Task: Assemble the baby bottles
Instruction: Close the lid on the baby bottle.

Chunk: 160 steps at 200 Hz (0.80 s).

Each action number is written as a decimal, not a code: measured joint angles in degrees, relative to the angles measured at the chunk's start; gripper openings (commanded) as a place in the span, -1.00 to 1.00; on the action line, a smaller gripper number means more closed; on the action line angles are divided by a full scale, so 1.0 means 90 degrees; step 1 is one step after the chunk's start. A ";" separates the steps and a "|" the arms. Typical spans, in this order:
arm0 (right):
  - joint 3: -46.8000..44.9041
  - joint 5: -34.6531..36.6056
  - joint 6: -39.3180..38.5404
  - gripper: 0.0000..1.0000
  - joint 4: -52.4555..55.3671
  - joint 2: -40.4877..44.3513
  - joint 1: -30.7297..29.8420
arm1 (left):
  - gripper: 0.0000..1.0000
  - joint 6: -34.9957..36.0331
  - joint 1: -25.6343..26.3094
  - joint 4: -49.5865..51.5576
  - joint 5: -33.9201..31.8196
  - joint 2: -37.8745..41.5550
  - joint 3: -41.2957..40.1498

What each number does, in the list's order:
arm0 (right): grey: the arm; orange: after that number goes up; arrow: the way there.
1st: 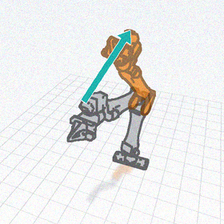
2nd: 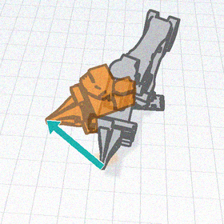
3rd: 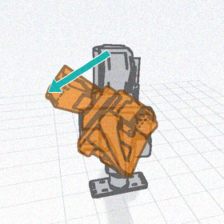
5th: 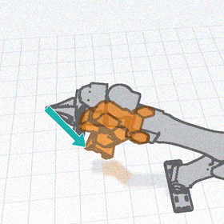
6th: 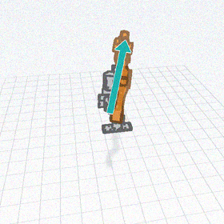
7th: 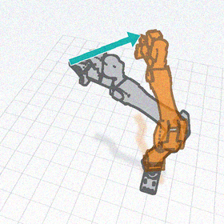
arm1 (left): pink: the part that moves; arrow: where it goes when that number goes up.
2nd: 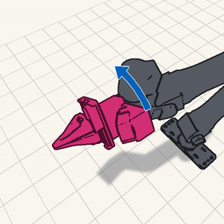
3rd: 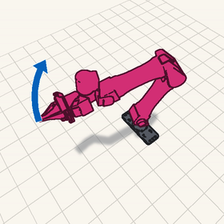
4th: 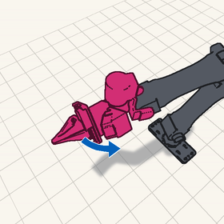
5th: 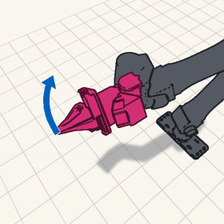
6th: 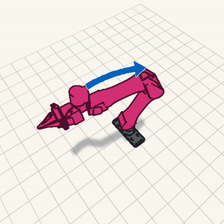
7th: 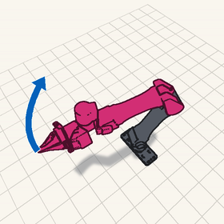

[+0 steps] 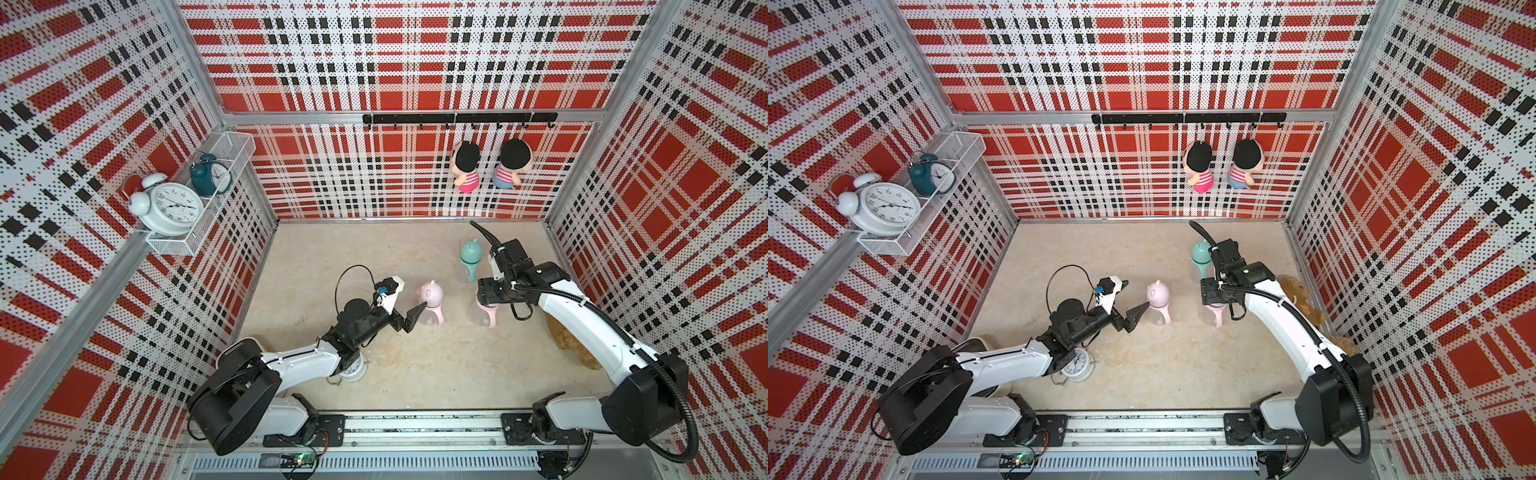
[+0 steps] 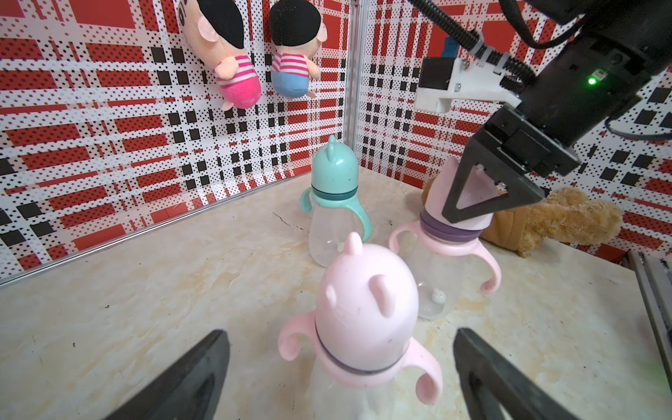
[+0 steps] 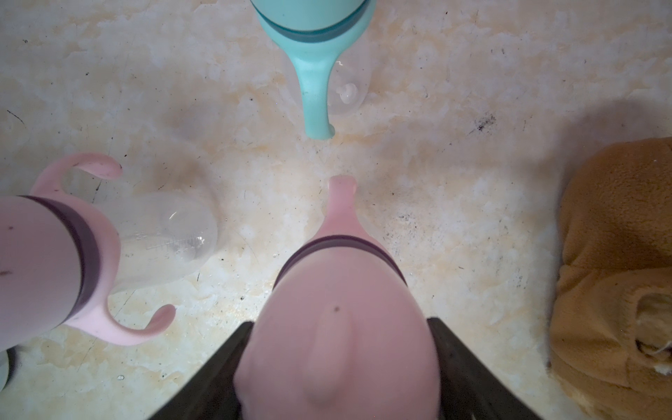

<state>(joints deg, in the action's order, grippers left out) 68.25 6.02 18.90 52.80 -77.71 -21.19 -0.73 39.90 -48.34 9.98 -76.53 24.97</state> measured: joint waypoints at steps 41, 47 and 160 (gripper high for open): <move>-0.0036 -0.0002 0.0002 0.48 -0.0102 -0.0002 0.0000 | 0.96 0.0000 0.0005 0.0000 0.0000 0.0000 0.0000; -0.0039 -0.0002 0.0002 0.48 -0.0112 -0.0002 0.0000 | 0.96 0.0000 0.0005 0.0000 0.0000 0.0000 0.0000; -0.0238 0.0017 0.0007 0.48 -0.0284 0.0039 0.0000 | 0.96 0.0002 0.0007 0.0000 -0.0002 0.0000 0.0000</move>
<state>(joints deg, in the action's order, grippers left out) 66.11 6.17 18.96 50.24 -77.36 -21.19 -0.71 39.97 -48.34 9.96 -76.53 24.97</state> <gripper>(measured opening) 0.744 0.983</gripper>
